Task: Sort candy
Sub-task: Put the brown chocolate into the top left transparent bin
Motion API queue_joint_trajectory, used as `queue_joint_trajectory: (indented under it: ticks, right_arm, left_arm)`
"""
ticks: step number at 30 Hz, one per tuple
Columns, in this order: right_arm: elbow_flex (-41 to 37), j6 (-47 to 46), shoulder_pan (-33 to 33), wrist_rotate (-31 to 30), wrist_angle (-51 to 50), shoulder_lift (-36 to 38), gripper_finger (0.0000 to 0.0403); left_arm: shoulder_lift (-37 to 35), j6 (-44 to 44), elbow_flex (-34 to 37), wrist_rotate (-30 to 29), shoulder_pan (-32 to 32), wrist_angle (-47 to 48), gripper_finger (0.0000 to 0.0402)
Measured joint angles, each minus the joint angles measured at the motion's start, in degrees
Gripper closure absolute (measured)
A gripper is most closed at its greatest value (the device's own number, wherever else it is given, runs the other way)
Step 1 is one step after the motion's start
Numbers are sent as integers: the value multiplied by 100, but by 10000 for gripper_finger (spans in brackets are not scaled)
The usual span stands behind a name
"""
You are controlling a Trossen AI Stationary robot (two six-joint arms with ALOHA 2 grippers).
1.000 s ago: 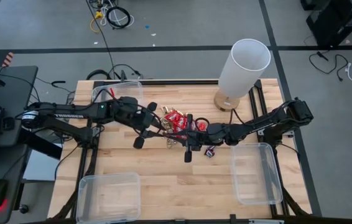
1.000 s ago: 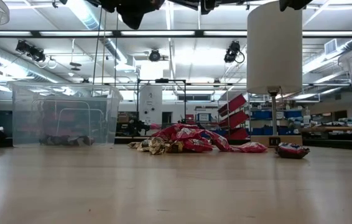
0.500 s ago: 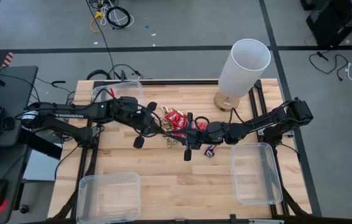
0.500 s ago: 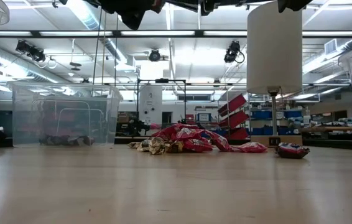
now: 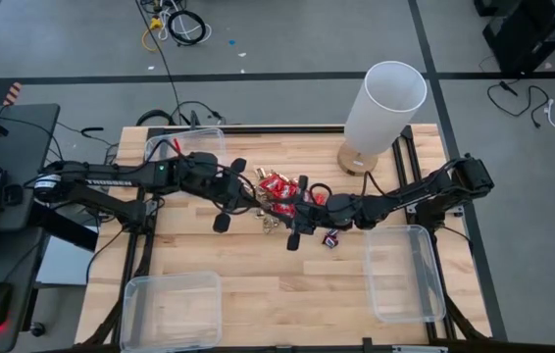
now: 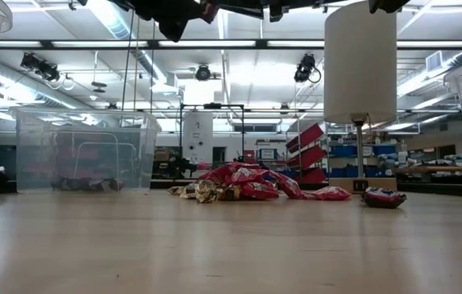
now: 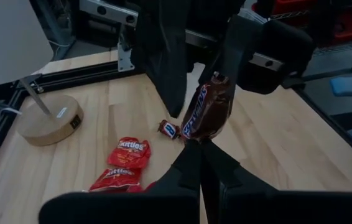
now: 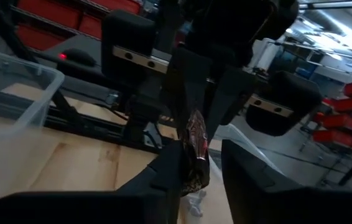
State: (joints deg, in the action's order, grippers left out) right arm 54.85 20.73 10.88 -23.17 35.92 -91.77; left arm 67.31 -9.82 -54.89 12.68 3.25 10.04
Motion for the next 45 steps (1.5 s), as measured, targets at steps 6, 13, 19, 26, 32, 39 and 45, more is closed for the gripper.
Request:
queue_joint_trajectory:
  ticks: [6,13,19,26,32,39,45]
  right_arm:
    - [0,46,64,-422,-2,0,291]
    - [0,48,71,-496,-7,0,288]
    - [0,139,130,-816,-15,0,285]
    - [0,155,261,-1263,-6,0,277]
    - [0,246,413,-2124,-9,0,270]
    - [0,238,443,-2180,-173,0,269]
    - [0,-264,312,-1878,-566,0,270]
  left_arm:
    - [0,14,0,-65,2,2,401]
    - [0,240,0,-161,0,7,401]
    - [-48,619,0,-362,0,171,401]
    - [-362,1063,0,-1051,0,400,401]
    - [-724,1632,-338,-2353,0,1742,401]
    - [-782,2032,-1363,-3557,178,4306,401]
    - [-778,2081,-1517,-3581,813,5338,401]
